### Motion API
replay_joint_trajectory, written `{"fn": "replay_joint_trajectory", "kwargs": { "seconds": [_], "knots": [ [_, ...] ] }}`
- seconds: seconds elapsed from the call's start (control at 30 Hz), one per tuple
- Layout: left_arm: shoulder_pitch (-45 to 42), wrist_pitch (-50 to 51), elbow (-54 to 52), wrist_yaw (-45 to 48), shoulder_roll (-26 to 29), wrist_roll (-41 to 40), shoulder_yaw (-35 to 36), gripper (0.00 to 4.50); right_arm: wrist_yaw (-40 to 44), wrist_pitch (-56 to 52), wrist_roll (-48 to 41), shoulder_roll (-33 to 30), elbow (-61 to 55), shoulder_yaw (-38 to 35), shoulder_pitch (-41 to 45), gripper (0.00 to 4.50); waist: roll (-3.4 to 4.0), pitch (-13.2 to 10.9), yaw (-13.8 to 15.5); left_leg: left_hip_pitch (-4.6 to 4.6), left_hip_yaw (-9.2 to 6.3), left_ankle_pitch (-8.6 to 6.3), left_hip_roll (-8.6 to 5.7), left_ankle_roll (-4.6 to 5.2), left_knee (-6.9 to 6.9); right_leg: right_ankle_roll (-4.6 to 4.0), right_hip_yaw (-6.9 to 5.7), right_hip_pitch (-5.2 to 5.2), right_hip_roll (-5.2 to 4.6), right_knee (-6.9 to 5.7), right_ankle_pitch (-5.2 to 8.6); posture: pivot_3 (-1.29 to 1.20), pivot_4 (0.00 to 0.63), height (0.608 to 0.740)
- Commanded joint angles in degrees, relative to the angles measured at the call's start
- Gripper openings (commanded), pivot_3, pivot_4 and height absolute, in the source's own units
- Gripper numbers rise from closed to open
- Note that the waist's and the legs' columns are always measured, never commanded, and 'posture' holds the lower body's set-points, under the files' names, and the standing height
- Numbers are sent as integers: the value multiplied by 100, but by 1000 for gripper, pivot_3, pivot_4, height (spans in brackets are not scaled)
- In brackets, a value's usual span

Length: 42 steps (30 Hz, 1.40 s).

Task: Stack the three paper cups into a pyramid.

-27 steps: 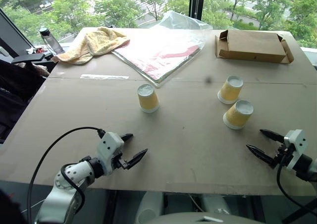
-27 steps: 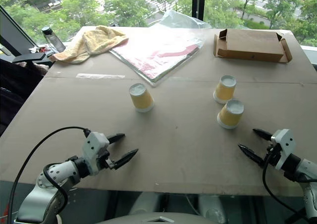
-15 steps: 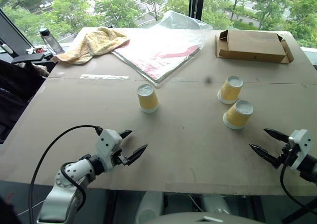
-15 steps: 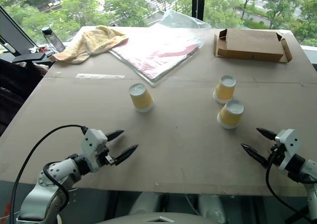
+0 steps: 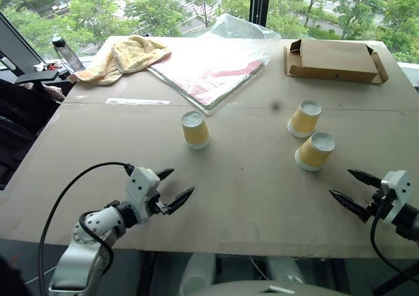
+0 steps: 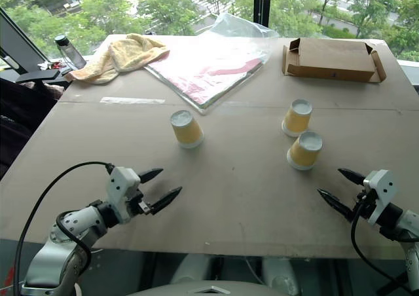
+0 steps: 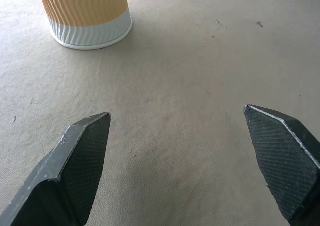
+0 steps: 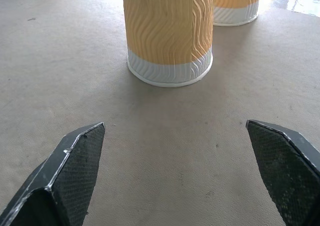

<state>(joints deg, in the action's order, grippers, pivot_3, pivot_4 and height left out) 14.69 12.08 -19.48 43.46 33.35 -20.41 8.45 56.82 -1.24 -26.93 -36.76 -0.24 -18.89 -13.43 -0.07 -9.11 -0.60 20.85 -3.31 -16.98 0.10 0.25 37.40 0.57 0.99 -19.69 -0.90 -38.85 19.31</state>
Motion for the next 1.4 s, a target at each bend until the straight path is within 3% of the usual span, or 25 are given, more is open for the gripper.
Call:
{"fn": "replay_joint_trajectory", "kwargs": {
  "seconds": [0.03,0.2,0.53,0.83,1.4],
  "knots": [
    [-79,-102,-37,41,2,-90,104,4394,-33,17,-23,6,-216,-33,21,4500,0,0,1,0,0,0,0,0,0,0,0,0,0,0,0,0,150,740],
    [-361,-42,-34,22,3,-297,287,4394,78,-83,-334,34,-366,-150,2,4500,0,0,1,0,0,0,0,0,0,0,0,0,0,-1,0,0,150,740],
    [-1772,-258,818,-640,-474,197,29,4394,933,-297,-1520,-62,-1560,-546,-678,4500,-6,-3,41,2,-3,1,-2,-1,4,1,-6,2,1,-2,0,0,150,740],
    [-2353,-548,1360,-1097,-969,554,-227,4394,447,-898,-2634,46,-2806,-735,-520,4500,-14,-8,-5,3,-1,2,-2,-3,5,2,-5,2,1,-3,-1,0,150,740],
    [-3511,-1487,3010,-1540,-1761,1103,-639,4394,576,-809,-2266,236,-2384,-579,-293,4500,-26,-14,133,9,-4,15,-4,-26,15,3,-11,0,2,-6,-2,0,150,740]
  ]
}}
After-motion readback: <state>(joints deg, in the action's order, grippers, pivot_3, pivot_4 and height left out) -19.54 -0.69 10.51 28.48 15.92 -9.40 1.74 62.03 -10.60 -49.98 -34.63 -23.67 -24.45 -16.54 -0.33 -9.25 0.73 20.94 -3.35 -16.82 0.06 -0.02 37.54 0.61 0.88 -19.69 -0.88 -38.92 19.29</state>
